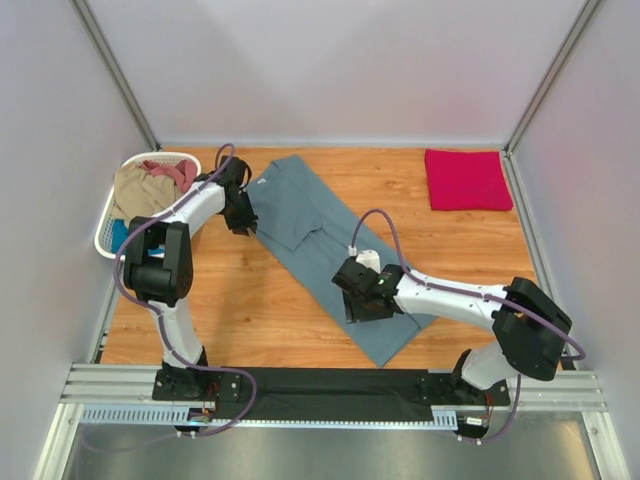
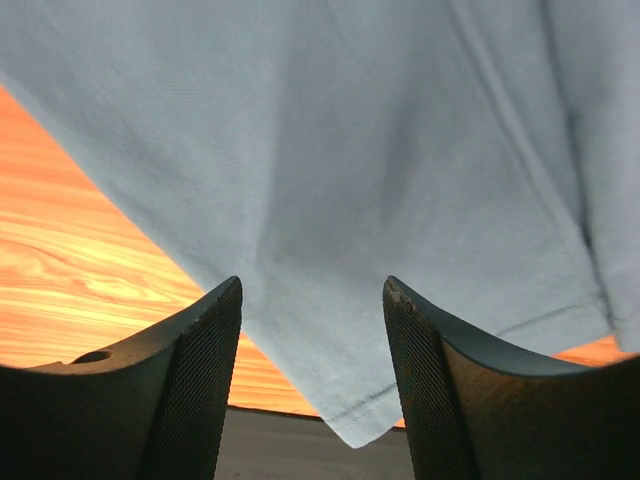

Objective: Fold and stack the t-shirts
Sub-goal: Fold the tshirt

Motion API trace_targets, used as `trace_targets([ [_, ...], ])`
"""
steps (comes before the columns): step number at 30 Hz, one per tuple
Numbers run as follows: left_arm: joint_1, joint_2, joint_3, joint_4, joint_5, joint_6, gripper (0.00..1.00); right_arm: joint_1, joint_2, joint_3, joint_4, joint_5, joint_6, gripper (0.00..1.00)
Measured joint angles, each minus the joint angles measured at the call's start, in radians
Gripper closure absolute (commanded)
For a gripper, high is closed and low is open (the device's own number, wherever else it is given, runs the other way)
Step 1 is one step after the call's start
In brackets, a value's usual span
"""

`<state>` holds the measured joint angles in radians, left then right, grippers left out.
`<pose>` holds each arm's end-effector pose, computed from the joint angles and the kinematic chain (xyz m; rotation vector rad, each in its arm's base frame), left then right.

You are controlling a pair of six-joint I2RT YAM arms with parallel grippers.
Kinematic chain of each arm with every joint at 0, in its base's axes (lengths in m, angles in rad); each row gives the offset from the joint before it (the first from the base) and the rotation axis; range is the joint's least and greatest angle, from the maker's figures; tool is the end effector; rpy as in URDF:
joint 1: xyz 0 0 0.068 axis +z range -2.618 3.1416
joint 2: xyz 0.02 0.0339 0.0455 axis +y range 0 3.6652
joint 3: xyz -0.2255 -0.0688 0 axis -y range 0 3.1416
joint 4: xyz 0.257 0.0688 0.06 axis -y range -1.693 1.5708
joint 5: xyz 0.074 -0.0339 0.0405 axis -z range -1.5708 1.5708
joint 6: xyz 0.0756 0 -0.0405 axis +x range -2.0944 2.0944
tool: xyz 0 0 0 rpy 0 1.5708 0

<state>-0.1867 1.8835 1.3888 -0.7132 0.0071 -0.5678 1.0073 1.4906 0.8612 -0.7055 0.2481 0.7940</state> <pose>0.3901 -0.0742 0.1190 -0.5285 2.7497 -0.1985 0.1650 0.2263 0.0923 -0.2571 2.7902 0.0432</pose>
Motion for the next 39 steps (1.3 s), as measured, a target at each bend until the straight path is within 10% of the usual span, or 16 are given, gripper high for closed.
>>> trace_targets([
  [28, 0.023, 0.495, 0.653, -0.134, -0.103, 0.024, 0.70, -0.323, -0.059, 0.125, 0.039, -0.023, -0.280, 0.41],
  [39, 0.032, 0.334, 0.488, -0.138, -0.056, 0.104, 0.68, -0.192, -0.035, 0.010, 0.109, -0.112, -0.290, 0.55],
])
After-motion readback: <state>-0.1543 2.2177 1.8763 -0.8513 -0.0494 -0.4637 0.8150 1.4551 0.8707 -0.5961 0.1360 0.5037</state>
